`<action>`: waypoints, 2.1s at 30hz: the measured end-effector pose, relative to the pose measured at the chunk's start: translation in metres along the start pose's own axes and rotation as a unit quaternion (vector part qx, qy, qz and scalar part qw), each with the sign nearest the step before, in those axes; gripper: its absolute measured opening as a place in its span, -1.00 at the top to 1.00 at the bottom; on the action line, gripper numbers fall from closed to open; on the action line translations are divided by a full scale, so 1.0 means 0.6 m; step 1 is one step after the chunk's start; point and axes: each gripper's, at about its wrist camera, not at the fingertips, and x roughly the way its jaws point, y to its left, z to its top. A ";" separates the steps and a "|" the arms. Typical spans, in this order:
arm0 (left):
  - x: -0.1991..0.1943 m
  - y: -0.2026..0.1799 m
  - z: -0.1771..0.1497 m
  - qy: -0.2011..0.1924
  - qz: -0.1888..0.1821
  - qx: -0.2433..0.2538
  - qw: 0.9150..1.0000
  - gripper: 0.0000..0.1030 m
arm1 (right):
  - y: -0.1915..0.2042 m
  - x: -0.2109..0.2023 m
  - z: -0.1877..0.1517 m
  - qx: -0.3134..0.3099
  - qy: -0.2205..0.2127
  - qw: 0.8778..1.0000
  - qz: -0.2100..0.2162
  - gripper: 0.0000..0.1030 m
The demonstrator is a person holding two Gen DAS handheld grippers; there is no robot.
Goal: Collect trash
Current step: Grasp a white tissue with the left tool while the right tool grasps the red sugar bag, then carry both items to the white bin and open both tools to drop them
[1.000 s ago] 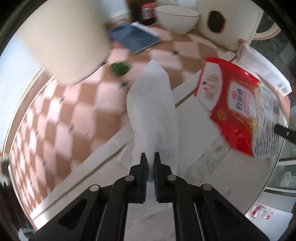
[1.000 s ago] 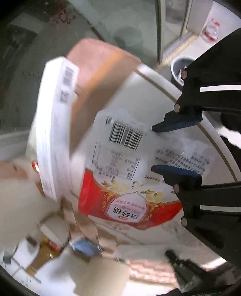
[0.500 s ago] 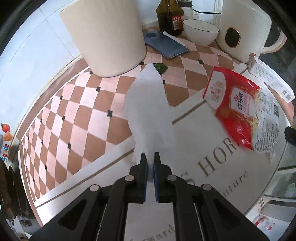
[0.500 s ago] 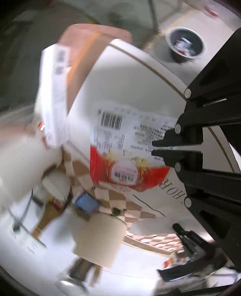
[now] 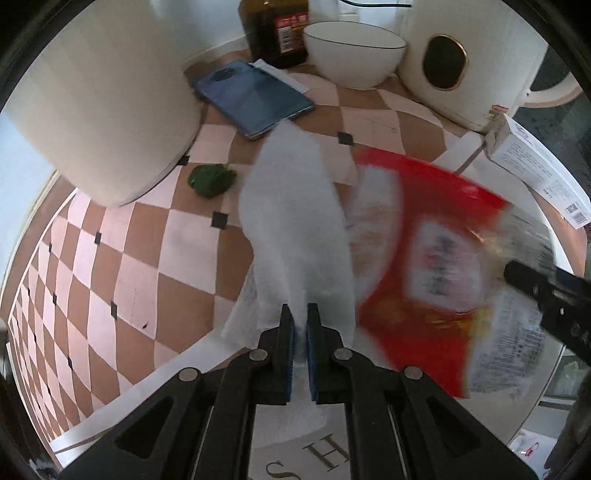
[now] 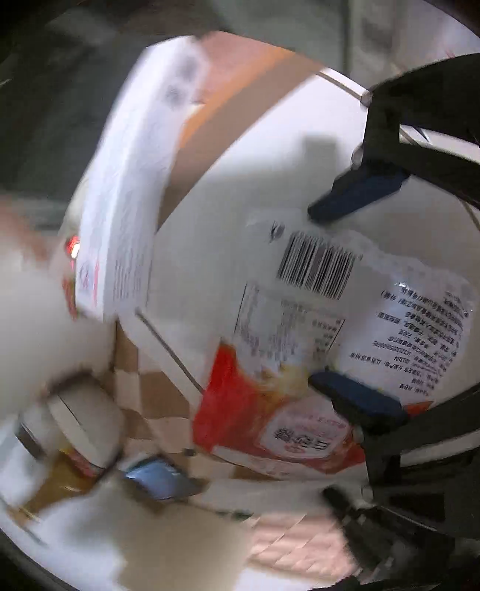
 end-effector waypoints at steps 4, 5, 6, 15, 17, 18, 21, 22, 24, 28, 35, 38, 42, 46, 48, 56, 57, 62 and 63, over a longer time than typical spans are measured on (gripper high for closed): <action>-0.006 0.000 -0.007 0.002 0.003 0.005 1.000 0.93 | -0.016 -0.012 0.003 0.032 -0.018 0.998 0.055 0.62; -0.010 0.002 -0.010 0.002 0.002 0.004 1.000 0.93 | -0.025 -0.019 0.002 0.042 -0.026 0.996 0.068 0.64; -0.014 0.004 -0.012 0.001 0.003 0.003 1.000 0.93 | -0.035 -0.033 -0.002 0.051 -0.039 0.995 0.080 0.64; -0.114 -0.006 -0.043 -0.049 0.022 0.009 0.999 0.93 | -0.108 -0.153 -0.058 0.075 -0.110 0.985 0.111 0.71; -0.136 -0.014 -0.050 -0.055 0.012 0.008 0.998 0.93 | -0.132 -0.174 -0.072 0.089 -0.124 0.982 0.110 0.71; -0.148 -0.024 -0.051 -0.059 0.007 0.011 0.998 0.93 | -0.149 -0.189 -0.083 0.098 -0.133 0.980 0.110 0.71; -0.183 -0.067 -0.053 -0.073 -0.007 0.029 0.997 0.93 | -0.197 -0.230 -0.112 0.122 -0.162 0.973 0.108 0.72; -0.194 -0.087 -0.050 -0.078 -0.012 0.039 0.996 0.93 | -0.217 -0.246 -0.123 0.129 -0.171 0.971 0.109 0.72; -0.219 -0.125 -0.052 -0.089 -0.027 0.057 0.994 0.93 | -0.249 -0.269 -0.138 0.144 -0.181 0.967 0.110 0.72; -0.264 -0.227 -0.066 -0.101 -0.067 0.103 0.987 0.93 | -0.328 -0.320 -0.183 0.186 -0.213 0.954 0.099 0.72; -0.272 -0.475 -0.152 -0.073 -0.139 0.212 0.965 0.93 | -0.525 -0.370 -0.343 0.279 -0.232 0.931 0.036 0.72; -0.238 -0.589 -0.210 -0.040 -0.159 0.259 0.952 0.93 | -0.620 -0.360 -0.451 0.331 -0.219 0.918 -0.004 0.72; -0.128 -0.721 -0.299 0.038 -0.180 0.297 0.937 0.92 | -0.729 -0.312 -0.588 0.392 -0.185 0.900 -0.045 0.72; 0.039 -0.817 -0.386 0.120 -0.185 0.313 0.924 0.92 | -0.817 -0.212 -0.712 0.440 -0.144 0.884 -0.067 0.72; 0.142 -0.857 -0.432 0.156 -0.178 0.321 0.917 0.92 | -0.858 -0.132 -0.768 0.458 -0.122 0.878 -0.074 0.72; 0.467 -0.936 -0.569 0.233 -0.135 0.369 0.890 0.91 | -0.926 0.188 -0.862 0.462 -0.039 0.882 -0.086 0.72; 0.505 -0.942 -0.584 0.241 -0.133 0.380 0.883 0.89 | -0.931 0.236 -0.870 0.461 -0.026 0.883 -0.085 0.72; 0.583 -0.939 -0.615 0.255 -0.122 0.387 0.878 0.48 | -0.925 0.377 -0.884 0.454 0.012 0.887 -0.084 0.72; 0.587 -0.940 -0.613 0.253 -0.122 0.385 0.879 -0.23 | -0.923 0.396 -0.881 0.453 0.018 0.888 -0.083 0.69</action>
